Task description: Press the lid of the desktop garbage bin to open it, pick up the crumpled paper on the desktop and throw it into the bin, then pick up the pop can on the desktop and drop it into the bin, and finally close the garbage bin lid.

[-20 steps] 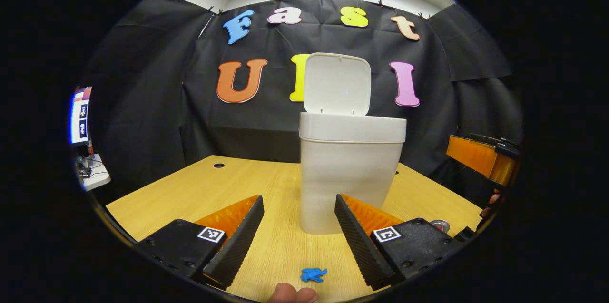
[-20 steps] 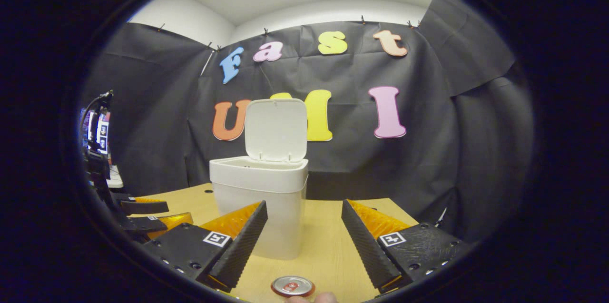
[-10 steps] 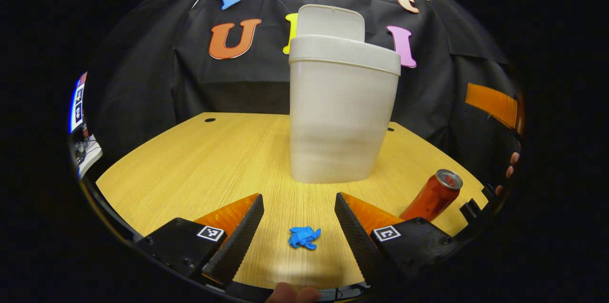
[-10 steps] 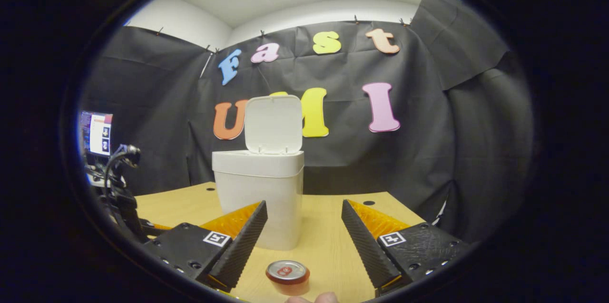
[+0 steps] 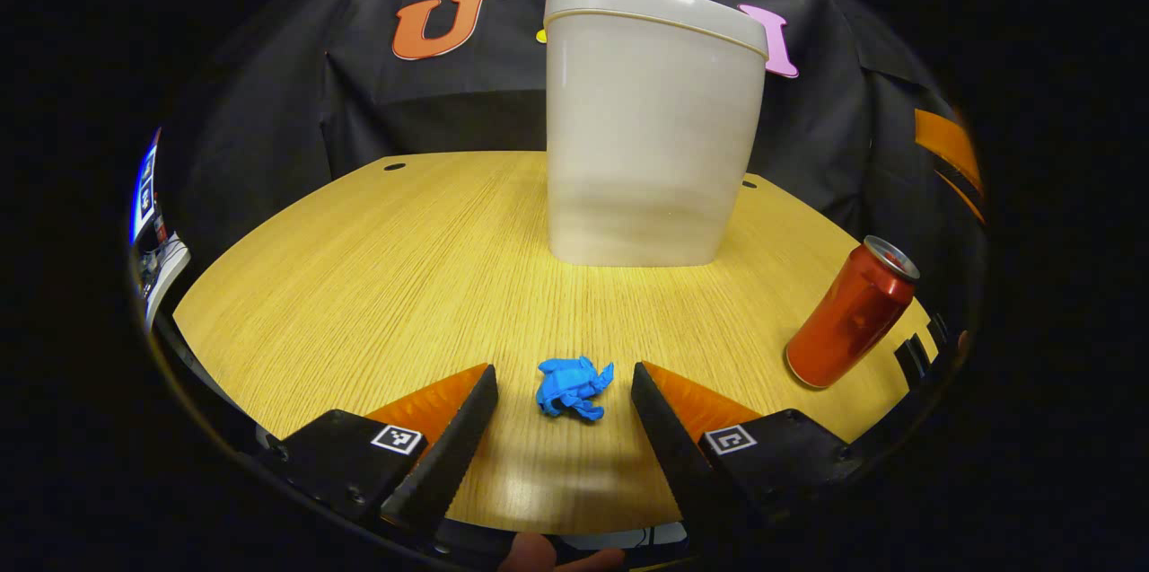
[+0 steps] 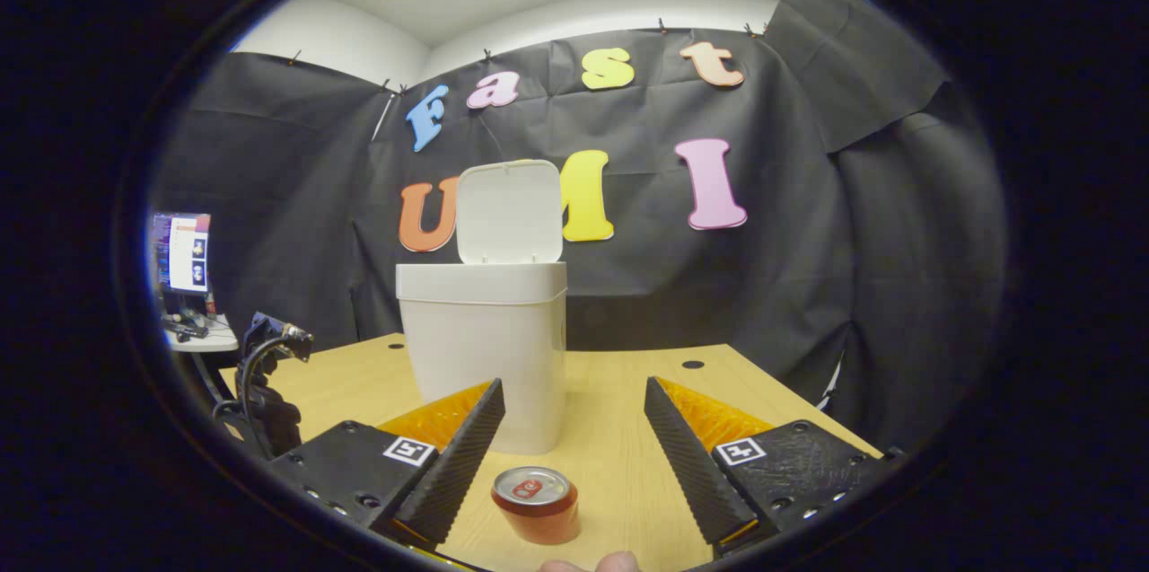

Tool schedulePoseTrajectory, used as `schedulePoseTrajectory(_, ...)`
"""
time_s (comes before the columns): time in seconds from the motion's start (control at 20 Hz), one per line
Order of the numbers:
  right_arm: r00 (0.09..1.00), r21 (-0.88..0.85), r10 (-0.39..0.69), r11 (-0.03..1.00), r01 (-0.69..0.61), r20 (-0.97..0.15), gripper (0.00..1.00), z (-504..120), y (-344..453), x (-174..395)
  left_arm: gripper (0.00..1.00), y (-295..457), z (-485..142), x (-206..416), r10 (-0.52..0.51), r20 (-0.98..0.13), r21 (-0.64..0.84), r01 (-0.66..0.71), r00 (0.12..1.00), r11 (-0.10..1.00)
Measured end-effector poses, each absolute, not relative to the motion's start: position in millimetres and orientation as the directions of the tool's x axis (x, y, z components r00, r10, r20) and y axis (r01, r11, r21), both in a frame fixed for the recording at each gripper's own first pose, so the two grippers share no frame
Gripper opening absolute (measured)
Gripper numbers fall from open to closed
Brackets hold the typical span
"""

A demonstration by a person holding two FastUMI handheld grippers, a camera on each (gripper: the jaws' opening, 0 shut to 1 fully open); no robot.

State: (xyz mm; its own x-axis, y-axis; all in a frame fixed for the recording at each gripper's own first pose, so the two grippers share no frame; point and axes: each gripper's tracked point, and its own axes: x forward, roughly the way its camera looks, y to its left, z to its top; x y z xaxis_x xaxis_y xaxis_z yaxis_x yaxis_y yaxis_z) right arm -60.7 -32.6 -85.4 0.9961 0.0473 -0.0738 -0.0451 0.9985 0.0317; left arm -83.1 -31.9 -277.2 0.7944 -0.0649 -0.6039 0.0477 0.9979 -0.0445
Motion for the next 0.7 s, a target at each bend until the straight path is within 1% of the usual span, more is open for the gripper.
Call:
schedulePoseTrajectory(0.1, 0.996, 0.027, 0.038, 0.999, -0.036, -0.077, 0.97, -88.0, -35.6, -60.6, 0.98, -33.3, -278.1, -83.1, -0.057, -0.586, -0.011, 0.063, 0.808, 0.998)
schedulePoseTrajectory(0.25, 0.996, 0.025, 0.038, 0.999, -0.037, -0.078, 0.97, -88.8, -34.1, -62.5, 0.93, -38.4, -281.5, -91.3, -0.060, -0.569, 0.011, 0.081, 0.820, 0.997)
schedulePoseTrajectory(0.35, 0.996, 0.010, 0.043, 0.999, -0.042, -0.072, 0.97, -89.0, -32.7, -65.3, 0.86, -38.6, -281.5, -90.1, -0.062, -0.561, 0.008, 0.080, 0.826, 0.997)
schedulePoseTrajectory(0.55, 0.996, 0.012, 0.046, 0.999, -0.045, -0.072, 0.97, -90.8, -32.6, -67.1, 0.75, -40.6, -280.5, -88.8, -0.065, -0.542, 0.012, 0.085, 0.838, 0.996)
schedulePoseTrajectory(0.6, 0.996, 0.017, 0.050, 0.999, -0.049, -0.073, 0.97, -91.5, -31.3, -68.2, 0.79, -39.2, -279.9, -88.2, -0.066, -0.537, 0.015, 0.087, 0.841, 0.996)
schedulePoseTrajectory(0.65, 0.996, 0.014, 0.050, 0.999, -0.049, -0.078, 0.97, -93.0, -30.4, -67.7, 0.73, -38.4, -279.5, -88.7, -0.068, -0.529, 0.016, 0.090, 0.846, 0.996)
schedulePoseTrajectory(0.7, 0.995, 0.007, 0.053, 0.999, -0.052, -0.086, 0.97, -97.2, -29.4, -66.6, 0.65, -36.7, -279.4, -89.6, -0.071, -0.524, 0.016, 0.093, 0.849, 0.996)
